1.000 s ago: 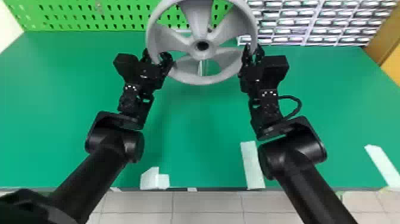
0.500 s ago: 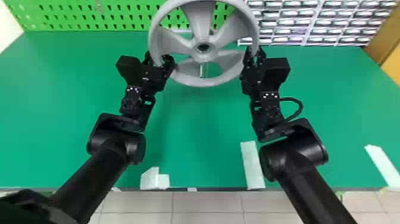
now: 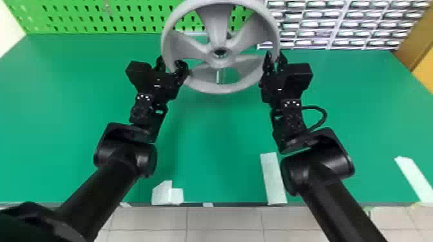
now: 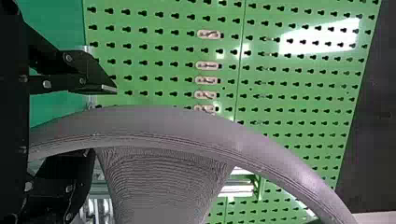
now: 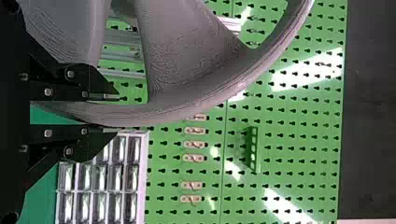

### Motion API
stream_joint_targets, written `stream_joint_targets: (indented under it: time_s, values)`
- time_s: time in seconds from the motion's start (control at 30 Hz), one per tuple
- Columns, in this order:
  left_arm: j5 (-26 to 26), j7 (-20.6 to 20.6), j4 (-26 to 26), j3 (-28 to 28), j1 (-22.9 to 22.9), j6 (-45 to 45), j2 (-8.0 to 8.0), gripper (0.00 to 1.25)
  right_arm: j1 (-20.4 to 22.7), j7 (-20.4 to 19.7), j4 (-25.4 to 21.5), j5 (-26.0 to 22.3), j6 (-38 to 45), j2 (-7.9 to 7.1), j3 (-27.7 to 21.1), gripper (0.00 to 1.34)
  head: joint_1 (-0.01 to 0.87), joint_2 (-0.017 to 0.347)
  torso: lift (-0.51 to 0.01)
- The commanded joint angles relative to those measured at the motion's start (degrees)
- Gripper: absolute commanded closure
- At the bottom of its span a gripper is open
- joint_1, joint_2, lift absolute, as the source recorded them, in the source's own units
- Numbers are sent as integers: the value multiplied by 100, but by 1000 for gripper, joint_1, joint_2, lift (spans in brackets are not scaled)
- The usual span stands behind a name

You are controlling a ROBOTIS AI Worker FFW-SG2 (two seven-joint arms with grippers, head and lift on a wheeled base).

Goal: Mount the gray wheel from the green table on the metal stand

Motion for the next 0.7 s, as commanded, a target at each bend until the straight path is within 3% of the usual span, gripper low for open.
stream_joint_targets:
  time_s: [0.0, 0.67]
  values:
    - [-47, 4, 101, 16, -61, -27, -1, 840, -52, -8, 108, 17, -53, 32, 5, 1087, 867, 52, -100]
    - [-161, 47, 224, 34, -176, -62, -54, 840, -157, -8, 196, 43, -62, 41, -22, 1087, 867, 52, -100]
